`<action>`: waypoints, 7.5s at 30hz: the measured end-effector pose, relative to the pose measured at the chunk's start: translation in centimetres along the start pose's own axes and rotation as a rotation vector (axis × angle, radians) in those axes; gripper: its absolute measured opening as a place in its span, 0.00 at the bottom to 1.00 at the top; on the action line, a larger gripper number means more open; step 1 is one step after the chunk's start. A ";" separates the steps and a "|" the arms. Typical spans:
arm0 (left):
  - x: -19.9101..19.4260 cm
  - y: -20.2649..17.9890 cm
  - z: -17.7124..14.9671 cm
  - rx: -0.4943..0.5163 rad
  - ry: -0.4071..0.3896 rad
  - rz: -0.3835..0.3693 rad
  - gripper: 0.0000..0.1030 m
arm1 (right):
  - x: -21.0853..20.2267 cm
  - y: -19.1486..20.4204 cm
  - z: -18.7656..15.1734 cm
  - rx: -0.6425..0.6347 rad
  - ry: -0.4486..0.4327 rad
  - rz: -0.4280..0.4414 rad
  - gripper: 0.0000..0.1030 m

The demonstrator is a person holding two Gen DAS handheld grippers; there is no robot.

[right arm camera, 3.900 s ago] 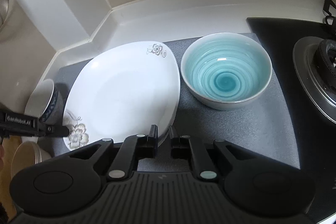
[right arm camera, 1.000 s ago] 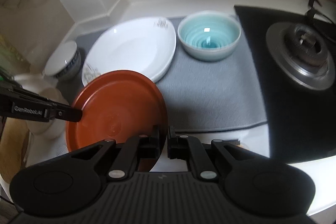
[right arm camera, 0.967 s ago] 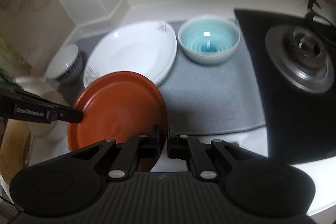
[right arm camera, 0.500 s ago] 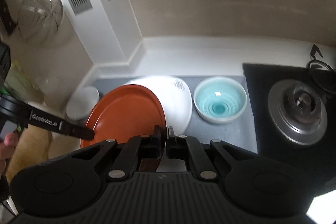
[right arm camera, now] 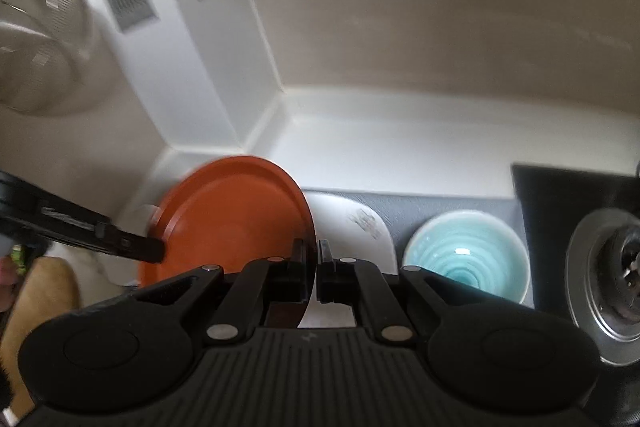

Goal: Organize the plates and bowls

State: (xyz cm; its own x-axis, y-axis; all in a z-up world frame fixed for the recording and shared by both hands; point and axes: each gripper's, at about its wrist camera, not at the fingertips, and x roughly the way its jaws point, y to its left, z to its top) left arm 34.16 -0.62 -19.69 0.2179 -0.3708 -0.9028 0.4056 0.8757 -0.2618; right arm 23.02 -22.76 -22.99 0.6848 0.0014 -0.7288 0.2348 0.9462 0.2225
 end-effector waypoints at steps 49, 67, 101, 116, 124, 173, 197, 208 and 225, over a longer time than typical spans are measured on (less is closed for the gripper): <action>-1.8 9.6 -6.7 -0.121 -0.225 -0.001 0.67 | 3.3 0.7 -3.5 0.110 0.002 0.095 0.18; 1.1 20.9 -8.5 -0.434 -0.249 -0.084 0.31 | 12.4 14.2 -1.8 -0.032 0.111 0.247 0.36; 1.7 18.2 -7.5 -0.368 -0.169 0.054 0.10 | 14.3 15.8 -2.0 -0.138 0.206 0.171 0.09; -4.7 11.4 -5.7 -0.213 -0.195 -0.007 0.10 | 4.3 9.6 -0.8 0.026 0.042 0.156 0.11; -2.7 1.7 -4.1 -0.056 -0.101 -0.048 0.10 | -1.0 3.4 -1.9 0.080 -0.024 0.029 0.11; 14.5 -14.5 4.1 0.027 0.302 -0.095 0.10 | 2.8 -16.0 -4.3 0.266 -0.075 -0.170 0.05; 12.9 -16.6 3.6 0.207 0.170 -0.019 0.12 | 0.3 -18.4 -5.5 0.400 -0.045 -0.071 0.24; 15.8 -18.1 3.4 0.341 0.178 0.045 0.16 | 3.1 -19.0 -7.8 0.591 -0.008 0.047 0.30; 16.3 -20.0 -0.2 0.438 0.151 0.045 0.32 | 2.9 -16.9 -7.1 0.449 0.064 -0.047 0.44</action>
State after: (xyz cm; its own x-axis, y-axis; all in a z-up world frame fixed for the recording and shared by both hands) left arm 29.41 -24.11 -29.28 0.1258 -0.2578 -0.9580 0.7422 0.6652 -0.0816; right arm 16.12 -36.48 -33.43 0.6257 -0.0051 -0.7801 0.5503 0.7116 0.4368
